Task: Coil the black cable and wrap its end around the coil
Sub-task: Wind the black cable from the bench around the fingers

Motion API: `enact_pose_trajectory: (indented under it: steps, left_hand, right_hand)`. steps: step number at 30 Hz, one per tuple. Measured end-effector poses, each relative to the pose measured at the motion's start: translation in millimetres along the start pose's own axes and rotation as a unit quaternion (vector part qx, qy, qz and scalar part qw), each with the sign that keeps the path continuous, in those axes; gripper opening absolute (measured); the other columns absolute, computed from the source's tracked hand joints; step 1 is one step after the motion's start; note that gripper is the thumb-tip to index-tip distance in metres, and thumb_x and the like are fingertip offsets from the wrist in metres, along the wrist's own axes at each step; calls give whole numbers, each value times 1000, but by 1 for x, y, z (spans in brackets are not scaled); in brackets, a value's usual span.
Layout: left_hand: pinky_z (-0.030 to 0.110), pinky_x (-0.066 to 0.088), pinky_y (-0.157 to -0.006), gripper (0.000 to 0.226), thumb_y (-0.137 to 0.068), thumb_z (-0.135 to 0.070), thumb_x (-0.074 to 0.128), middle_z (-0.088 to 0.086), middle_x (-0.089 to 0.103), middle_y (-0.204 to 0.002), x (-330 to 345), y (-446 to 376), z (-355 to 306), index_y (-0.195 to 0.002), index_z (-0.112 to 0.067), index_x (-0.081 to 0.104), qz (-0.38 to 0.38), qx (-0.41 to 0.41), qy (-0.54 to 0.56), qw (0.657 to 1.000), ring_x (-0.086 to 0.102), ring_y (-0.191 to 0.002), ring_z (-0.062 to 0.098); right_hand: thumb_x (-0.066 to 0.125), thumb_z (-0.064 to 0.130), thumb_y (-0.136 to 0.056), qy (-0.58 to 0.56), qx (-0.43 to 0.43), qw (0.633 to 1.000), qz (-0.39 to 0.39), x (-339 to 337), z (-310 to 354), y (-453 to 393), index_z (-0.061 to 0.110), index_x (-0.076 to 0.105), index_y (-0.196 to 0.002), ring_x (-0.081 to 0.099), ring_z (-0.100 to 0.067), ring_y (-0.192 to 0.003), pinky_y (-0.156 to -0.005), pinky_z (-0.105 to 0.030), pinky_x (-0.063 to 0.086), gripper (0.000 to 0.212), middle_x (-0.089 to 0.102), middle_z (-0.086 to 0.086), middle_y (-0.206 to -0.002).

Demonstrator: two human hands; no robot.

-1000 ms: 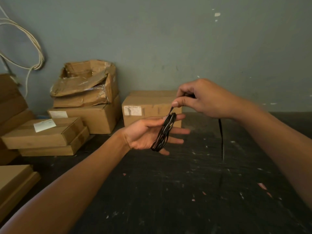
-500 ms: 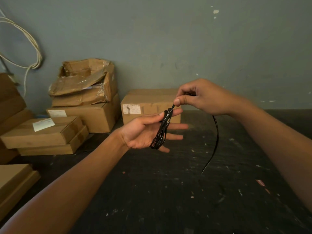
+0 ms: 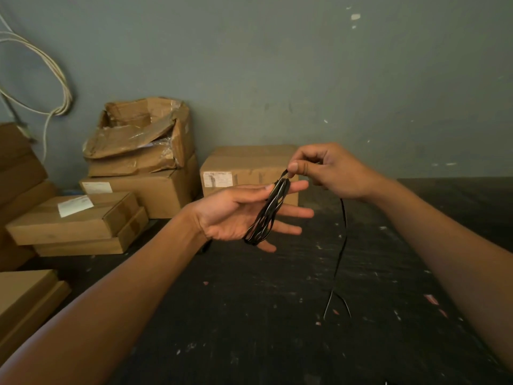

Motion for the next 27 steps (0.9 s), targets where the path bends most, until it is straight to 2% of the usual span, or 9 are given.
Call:
enact_pose_trajectory:
  steps: [2,4,7,10,14,16,18,22,27]
  left_hand:
    - [72,23,-107,64,-94,-40,57,16,30,-159,5,-2,-8,-152,-33,30,22,22,16,999,27,-145,43]
    - [71,24,-104,62,-96,-36,55,18,30,-158,11,-2,-18,-152,-30,30,47,52,31,997,23,-145,46]
    - [69,23,-101,52,-98,-33,45,17,31,-158,16,-3,-32,-149,-31,36,71,93,50,992,21,-144,46]
    - [70,24,-100,51,-97,-34,37,18,25,-159,14,-8,-39,-148,-32,37,54,109,73,990,22,-143,47]
    - [67,30,-96,54,-95,-37,38,16,29,-158,4,-16,-39,-148,-37,30,0,125,63,990,28,-142,45]
    - [67,31,-96,53,-97,-37,37,16,30,-158,-2,-19,-37,-149,-37,30,-12,124,63,990,28,-142,46]
    - [67,33,-96,51,-98,-37,35,16,30,-159,-10,-19,-35,-150,-37,30,-31,123,64,990,27,-143,47]
    - [70,36,-98,48,-101,-38,29,14,34,-158,-32,-11,-26,-149,-40,31,-81,118,57,988,32,-142,46]
    - [71,36,-99,47,-102,-40,27,13,35,-158,-50,-4,-15,-149,-40,32,-123,120,75,982,31,-142,46]
  right_hand:
    - [57,34,-91,-46,18,999,0,7,-14,4,26,69,-85,41,-17,-53,-47,-26,34,16,55,-2,-63]
    - [56,31,-92,-55,33,998,3,16,-30,10,15,69,-95,46,-20,-59,-51,-30,39,22,61,-16,-74]
    - [48,7,-99,-22,87,996,4,46,-59,29,17,64,-98,54,-1,-59,-51,-14,43,19,62,9,-68]
    - [40,25,-103,-23,133,989,68,99,-76,51,16,64,-100,48,-12,-53,-50,-23,37,26,52,9,-59]
    - [36,33,-104,15,141,972,190,144,-63,69,19,63,-108,51,18,-57,-60,-16,37,31,55,43,-63]
    - [37,34,-104,37,133,968,211,145,-52,69,18,64,-109,54,14,-64,-62,-14,41,31,61,33,-72]
    - [37,38,-103,88,107,965,224,142,-37,68,20,65,-108,58,1,-74,-70,-24,47,33,63,13,-83]
    - [32,45,-102,177,40,963,199,133,-12,71,23,63,-97,53,4,-66,-63,-24,40,37,52,17,-69]
    - [37,41,-102,218,7,966,136,106,10,60,28,57,-79,55,-3,-59,-57,-23,39,33,54,10,-63]
Point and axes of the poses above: each hand's wrist, its own y-axis away from the middle knuckle, its own x-axis out of the palm, z = x × y, the point moved 6 cm from there along -y, towards the middle knuckle
